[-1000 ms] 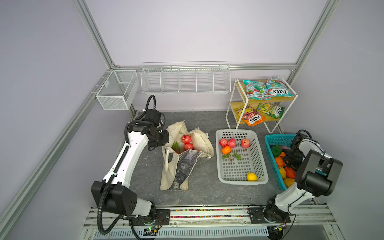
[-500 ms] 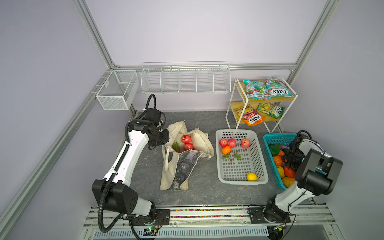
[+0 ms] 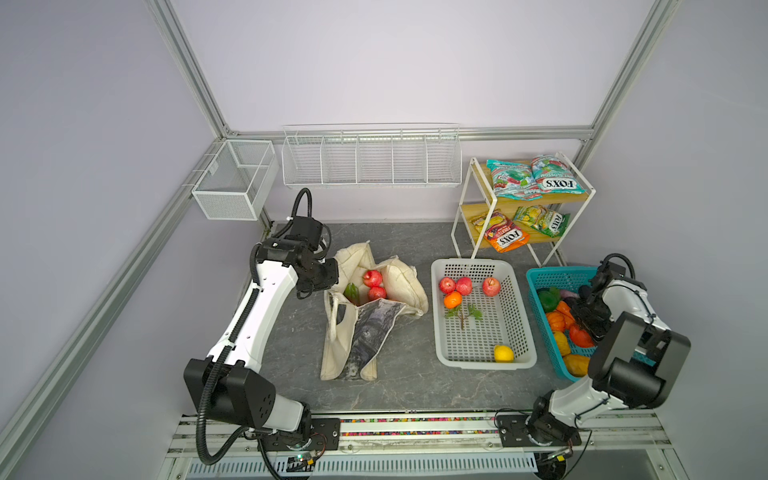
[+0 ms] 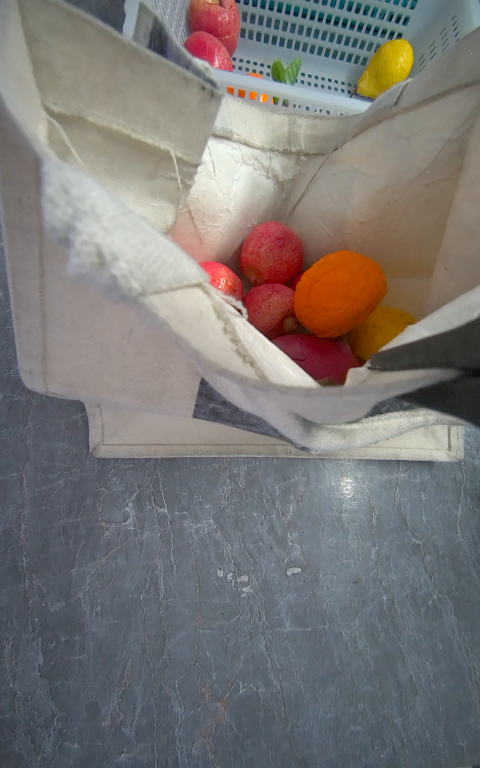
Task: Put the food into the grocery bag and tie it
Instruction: 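Close the right gripper on the red tomato and lift it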
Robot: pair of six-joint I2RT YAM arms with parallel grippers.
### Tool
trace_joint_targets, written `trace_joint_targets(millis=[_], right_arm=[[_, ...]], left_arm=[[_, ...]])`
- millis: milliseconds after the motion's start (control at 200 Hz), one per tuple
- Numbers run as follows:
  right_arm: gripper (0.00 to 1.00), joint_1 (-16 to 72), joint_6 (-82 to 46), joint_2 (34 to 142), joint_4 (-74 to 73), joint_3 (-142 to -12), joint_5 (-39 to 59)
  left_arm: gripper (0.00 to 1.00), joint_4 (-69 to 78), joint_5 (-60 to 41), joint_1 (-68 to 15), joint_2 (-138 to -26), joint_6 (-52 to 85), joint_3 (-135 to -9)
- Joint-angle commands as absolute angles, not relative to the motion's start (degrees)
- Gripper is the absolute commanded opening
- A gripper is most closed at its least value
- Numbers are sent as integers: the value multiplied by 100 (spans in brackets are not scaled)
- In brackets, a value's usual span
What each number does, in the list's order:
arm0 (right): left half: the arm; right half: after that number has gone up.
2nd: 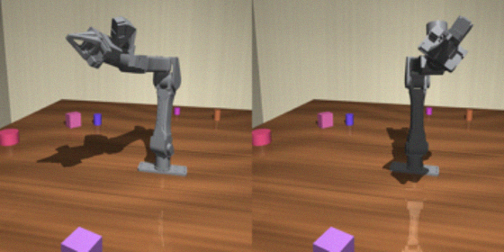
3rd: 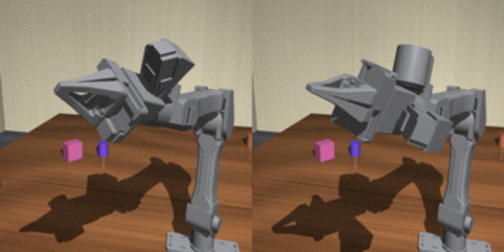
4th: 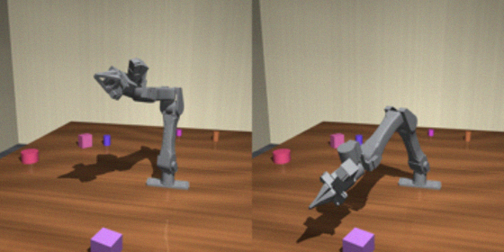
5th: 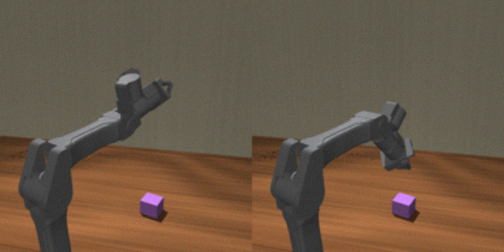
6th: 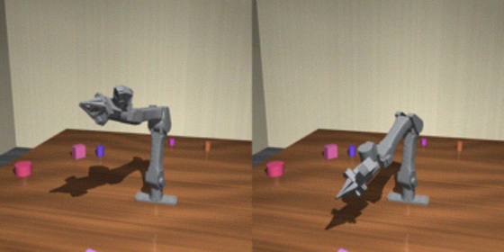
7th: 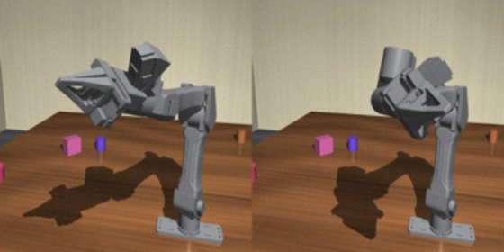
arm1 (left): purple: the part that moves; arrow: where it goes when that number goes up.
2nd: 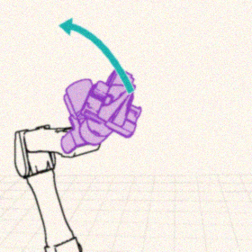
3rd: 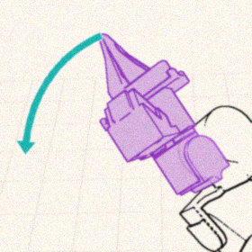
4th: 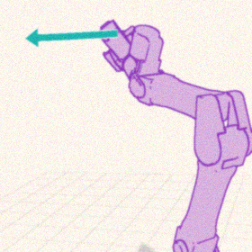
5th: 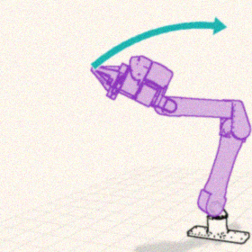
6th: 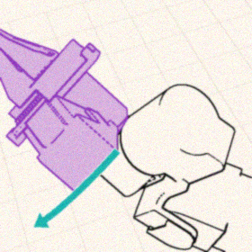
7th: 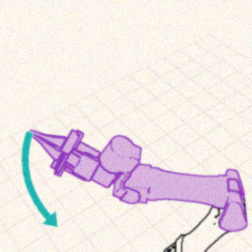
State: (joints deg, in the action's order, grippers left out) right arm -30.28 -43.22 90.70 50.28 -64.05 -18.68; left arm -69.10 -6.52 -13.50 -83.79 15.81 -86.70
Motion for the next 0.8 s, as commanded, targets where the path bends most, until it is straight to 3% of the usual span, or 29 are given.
trace_joint_targets(millis=[0,475,795], right_arm=[[61,-3032,-4442,8748,5271,-6511,-1787],[66,-2047,-5422,7427,6405,-6905,-1342],[60,-892,-6202,6276,6486,-6936,-968]], left_arm=[[0,-6899,-690,-1327,-8297,1564,-8667],[0,-6916,-759,-1332,-8366,1504,-8770],[0,-6979,-790,-1336,-8498,1424,-8964]])
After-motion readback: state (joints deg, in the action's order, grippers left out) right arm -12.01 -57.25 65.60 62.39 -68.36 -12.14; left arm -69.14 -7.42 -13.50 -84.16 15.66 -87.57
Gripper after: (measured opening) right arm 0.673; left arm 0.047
